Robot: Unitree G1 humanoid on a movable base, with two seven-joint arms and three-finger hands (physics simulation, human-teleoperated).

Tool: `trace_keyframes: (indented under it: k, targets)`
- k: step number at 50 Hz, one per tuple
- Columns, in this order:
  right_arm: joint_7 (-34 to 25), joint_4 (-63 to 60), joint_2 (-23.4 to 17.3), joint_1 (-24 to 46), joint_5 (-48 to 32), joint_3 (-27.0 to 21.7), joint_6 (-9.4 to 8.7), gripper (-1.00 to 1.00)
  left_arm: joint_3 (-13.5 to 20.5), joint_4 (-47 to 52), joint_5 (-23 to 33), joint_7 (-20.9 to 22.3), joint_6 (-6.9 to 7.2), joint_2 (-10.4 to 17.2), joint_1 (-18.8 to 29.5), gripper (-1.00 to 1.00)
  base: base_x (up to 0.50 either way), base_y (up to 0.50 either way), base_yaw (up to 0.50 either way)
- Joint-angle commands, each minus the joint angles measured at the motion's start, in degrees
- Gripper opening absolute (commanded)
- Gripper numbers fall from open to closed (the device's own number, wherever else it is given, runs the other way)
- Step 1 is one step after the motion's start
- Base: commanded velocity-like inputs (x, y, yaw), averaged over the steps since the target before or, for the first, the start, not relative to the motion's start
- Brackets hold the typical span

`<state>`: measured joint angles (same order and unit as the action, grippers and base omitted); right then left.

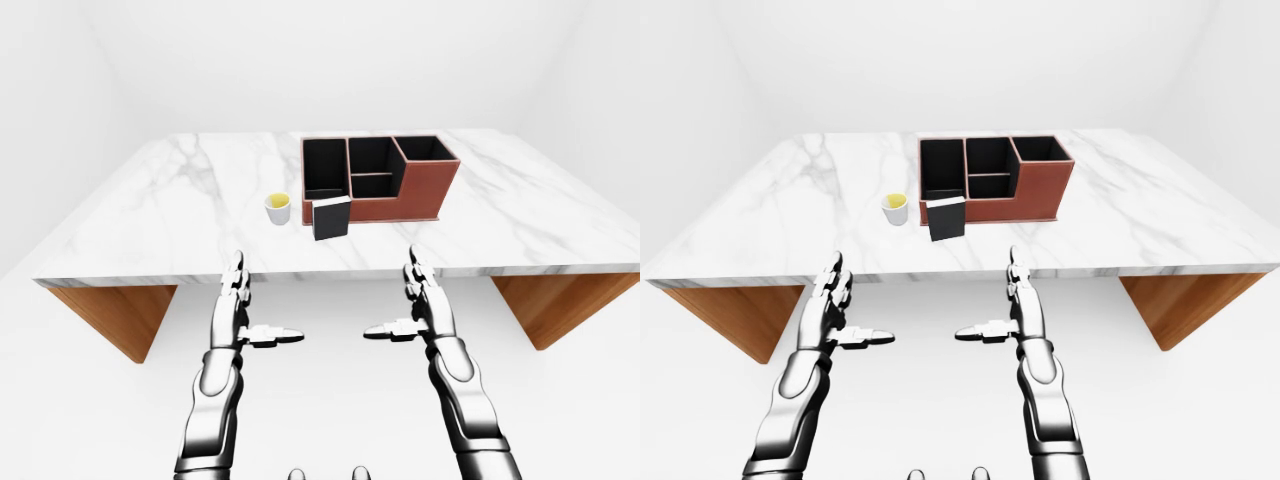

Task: Pick up the book and place it in the caddy.

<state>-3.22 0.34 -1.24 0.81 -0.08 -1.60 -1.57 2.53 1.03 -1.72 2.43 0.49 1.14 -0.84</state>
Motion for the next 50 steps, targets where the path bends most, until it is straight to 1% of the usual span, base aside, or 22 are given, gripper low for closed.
trace_keyframes:
  k: [1, 4, 5, 8, 13, 17, 18, 19, 20, 21, 29, 33, 36, 37, 38, 39, 42, 43, 45, 47, 49, 50]
  targets:
    - [-0.92, -1.93, 0.06, -0.31, 0.03, 0.2, -1.88, 1.0, 0.35, 0.1, -0.52, 0.55, 0.07, 0.1, -0.18, 1.0, 0.0, 0.0, 0.0]
    - [-1.06, -2.51, 0.08, -0.43, 0.11, 0.21, -1.95, 1.0, 0.44, -0.38, -0.68, 0.63, -0.12, 0.11, 0.08, 1.0, 0.0, 0.0, 0.0]
    - [-1.18, -2.21, 0.14, -0.26, 0.41, 0.11, -1.74, 1.0, 0.47, -0.93, -0.65, 0.61, -0.29, 0.15, 0.41, 1.0, 0.34, 0.0, 0.0]
    - [-1.09, -2.09, 0.13, -0.17, 0.32, 0.15, -1.83, 1.0, 0.4, -0.64, -0.64, 0.61, -0.17, 0.13, 0.24, 1.0, 0.44, 0.0, 0.0]
    - [-1.07, -2.67, 0.13, -0.3, -0.07, 0.41, -1.98, 1.0, 0.49, -1.38, -0.65, 0.61, -0.69, 0.18, 0.45, 1.0, 0.45, 0.0, 0.0]
    - [-1.09, -2.68, 0.14, -0.3, -0.08, 0.4, -1.98, 1.0, 0.48, -1.39, -0.66, 0.6, -0.7, 0.18, 0.46, 1.0, 0.46, 0.0, 0.0]
    - [-1.1, -2.02, 0.11, -0.02, -0.1, 0.33, -1.64, 1.0, 0.55, -0.65, -0.69, 0.5, -0.06, 0.22, 0.34, 1.0, 0.45, 0.0, 0.0]
    - [-1.16, -1.93, 0.08, -0.01, -0.24, 0.41, -1.61, 1.0, 0.61, -0.35, -0.86, 0.54, 0.17, 0.22, 0.29, 1.0, 0.46, 0.0, 0.0]
    - [-1.28, -1.9, 0.06, -0.02, -0.27, 0.45, -1.57, 1.0, 0.62, -0.33, -0.89, 0.53, 0.19, 0.2, 0.3, 1.0, 0.46, 0.0, 0.0]
    - [-1.23, -1.99, 0.06, -0.01, -0.35, 0.44, -1.6, 1.0, 0.65, -1.03, -0.85, 0.52, -0.25, 0.2, 0.54, 1.0, 0.46, 0.0, 0.0]
    - [-1.34, -1.5, 0.07, 0.2, -0.34, 0.35, -1.44, 1.0, 0.59, -1.23, -0.85, 0.48, -0.31, 0.23, 0.64, 1.0, 0.46, 0.0, 0.0]
    - [-1.58, -1.06, -0.04, 0.36, -0.1, 0.12, -0.79, 1.0, 0.41, -0.87, -0.64, 0.4, -0.13, 0.16, 0.42, 1.0, 0.46, 0.0, 0.0]
    - [-1.52, 0.1, -0.14, 0.83, 0.02, -0.19, -0.23, 1.0, 0.42, -1.25, -0.59, 0.4, -0.35, 0.18, 0.57, 1.0, 0.46, 0.0, 0.0]
    - [-1.19, 1.01, -0.24, 1.18, -0.08, -0.47, 0.17, 1.0, 0.43, -0.57, -0.63, 0.32, 0.1, 0.15, 0.29, 1.0, 0.46, 0.0, 0.0]
    - [-1.16, 1.07, -0.25, 1.2, -0.07, -0.48, 0.2, 1.0, 0.44, -0.52, -0.63, 0.32, 0.13, 0.15, 0.28, 1.0, 0.46, 0.0, 0.0]
    - [-1.25, 1.11, -0.3, 1.17, 0.0, -0.51, 0.25, 1.0, 0.61, -1.51, -0.67, 0.34, -0.49, 0.21, 0.63, 1.0, 0.45, 0.0, 0.0]
    - [-1.16, 0.79, -0.28, 1.04, 0.16, -0.6, 0.3, 1.0, 0.41, -0.25, -0.6, 0.27, 0.27, 0.14, 0.18, 1.0, 0.46, 0.0, 0.0]
    - [-1.14, 1.07, -0.3, 1.1, 0.14, -0.62, 0.5, 1.0, 0.42, -0.24, -0.61, 0.29, 0.24, 0.15, 0.15, 1.0, 0.45, 0.0, 0.0]
    - [-1.01, 1.93, -0.3, 1.24, -0.04, -0.57, 1.01, 1.0, 0.63, -1.19, -0.76, 0.43, -0.47, 0.22, 0.4, 1.0, 0.44, 0.0, 0.0]
    - [-0.8, 2.38, -0.37, 1.28, -0.52, -0.44, 0.95, 1.0, 0.77, -1.56, -0.88, 0.41, -0.68, 0.26, 0.56, 1.0, 0.4, 0.0, 0.0]
    - [-0.89, 2.62, -0.35, 1.4, -0.32, -0.53, 1.0, 1.0, 0.79, -1.54, -0.94, 0.4, -0.64, 0.26, 0.58, 1.0, 0.33, 0.0, 0.0]
    - [-0.74, 2.77, -0.36, 1.49, -0.42, -0.56, 0.92, 1.0, 0.64, -0.7, -0.91, 0.35, -0.12, 0.2, 0.25, 1.0, 0.15, 0.0, 0.0]
